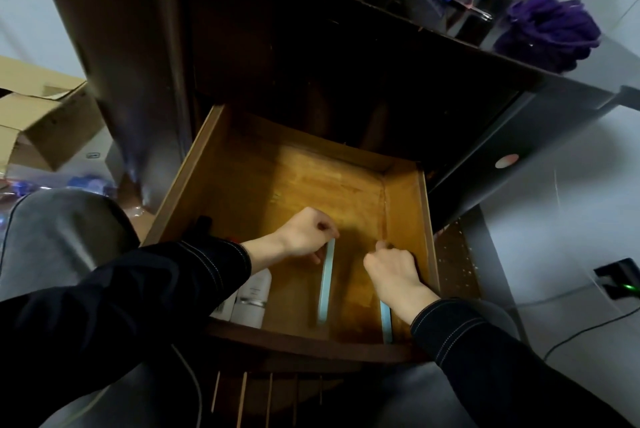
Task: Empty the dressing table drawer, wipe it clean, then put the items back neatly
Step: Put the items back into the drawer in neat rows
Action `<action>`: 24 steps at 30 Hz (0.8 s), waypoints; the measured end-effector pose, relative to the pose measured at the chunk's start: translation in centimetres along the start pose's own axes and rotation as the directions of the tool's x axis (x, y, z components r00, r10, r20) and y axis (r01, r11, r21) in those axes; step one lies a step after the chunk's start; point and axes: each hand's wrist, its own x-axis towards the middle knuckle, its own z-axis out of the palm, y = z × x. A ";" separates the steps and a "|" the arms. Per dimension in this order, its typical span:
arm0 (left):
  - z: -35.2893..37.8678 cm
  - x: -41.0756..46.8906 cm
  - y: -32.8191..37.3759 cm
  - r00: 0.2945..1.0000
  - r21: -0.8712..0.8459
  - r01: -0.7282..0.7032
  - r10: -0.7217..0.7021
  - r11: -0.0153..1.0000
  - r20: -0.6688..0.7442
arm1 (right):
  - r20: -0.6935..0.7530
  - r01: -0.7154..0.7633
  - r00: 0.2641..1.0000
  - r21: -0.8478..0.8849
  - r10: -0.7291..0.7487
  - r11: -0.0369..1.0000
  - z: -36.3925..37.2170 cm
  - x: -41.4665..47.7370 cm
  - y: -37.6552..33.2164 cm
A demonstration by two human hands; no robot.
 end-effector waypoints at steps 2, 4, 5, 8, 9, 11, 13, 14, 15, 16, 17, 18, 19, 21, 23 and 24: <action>0.0 0.0 0.0 1.000 -0.005 0.004 -0.004 1.000 -0.003 | 0.013 0.010 1.000 0.000 -0.010 1.000 0.0 0.1 0.0; 0.0 -0.1 0.0 1.000 -0.005 0.013 -0.013 1.000 -0.001 | 0.003 0.036 0.999 0.034 -0.036 0.999 0.0 0.0 0.4; 0.0 -0.1 0.0 1.000 -0.009 0.018 -0.018 1.000 0.001 | -0.030 0.051 0.998 0.073 -0.049 0.996 -0.1 0.1 0.7; 0.1 0.0 0.2 1.000 -0.045 0.030 -0.030 0.999 0.003 | -0.230 0.132 0.972 0.346 -0.052 0.929 -0.4 0.3 2.2; 0.2 -0.1 0.3 0.999 -0.077 0.041 -0.041 0.996 0.007 | -0.245 0.156 0.969 0.512 -0.030 0.845 -0.7 0.2 2.7; 0.4 -0.2 0.5 0.996 -0.172 0.084 -0.081 0.982 0.025 | -0.179 0.176 0.983 0.834 -0.046 0.523 -1.2 0.0 3.2; 0.4 -0.4 0.7 0.991 -0.272 0.131 -0.122 0.953 0.047 | -0.137 0.162 0.983 0.957 -0.118 0.239 -1.7 -0.1 3.2; 0.3 -0.5 0.8 0.988 -0.316 0.151 -0.141 0.937 0.057 | -0.139 0.163 0.981 0.968 -0.136 0.192 -1.7 -0.2 3.1; 0.2 -0.6 0.9 0.986 -0.350 0.169 -0.156 0.921 0.066 | -0.146 0.170 0.980 0.968 -0.138 0.185 -1.7 -0.3 2.8; 0.1 -0.7 1.0 0.983 -0.372 0.183 -0.168 0.910 0.073 | -0.153 0.177 0.979 0.964 -0.132 0.196 -1.6 -0.4 2.4; 0.0 -0.7 1.0 0.981 -0.384 0.193 -0.178 0.903 0.076 | -0.156 0.179 0.980 0.960 -0.121 0.215 -1.5 -0.4 2.0; 0.0 -0.8 1.0 0.980 -0.388 0.200 -0.186 0.900 0.075 | -0.159 0.180 0.981 0.956 -0.108 0.231 -1.4 -0.4 1.6; 0.0 -0.8 1.0 0.979 -0.389 0.204 -0.191 0.899 0.073 | -0.163 0.182 0.982 0.952 -0.094 0.246 -1.3 -0.4 1.3; 0.0 -0.7 1.0 0.979 -0.395 0.204 -0.187 0.896 0.083 | -0.178 0.189 0.982 0.939 -0.064 0.287 -1.1 -0.2 0.7; 0.2 -0.7 0.9 0.981 -0.401 0.195 -0.170 0.895 0.099 | -0.187 0.191 0.981 0.927 -0.044 0.324 -0.8 0.1 0.4; 0.3 -0.7 0.9 0.983 -0.394 0.183 -0.159 0.900 0.095 | -0.179 0.180 0.983 0.925 -0.033 0.336 -0.6 0.4 0.3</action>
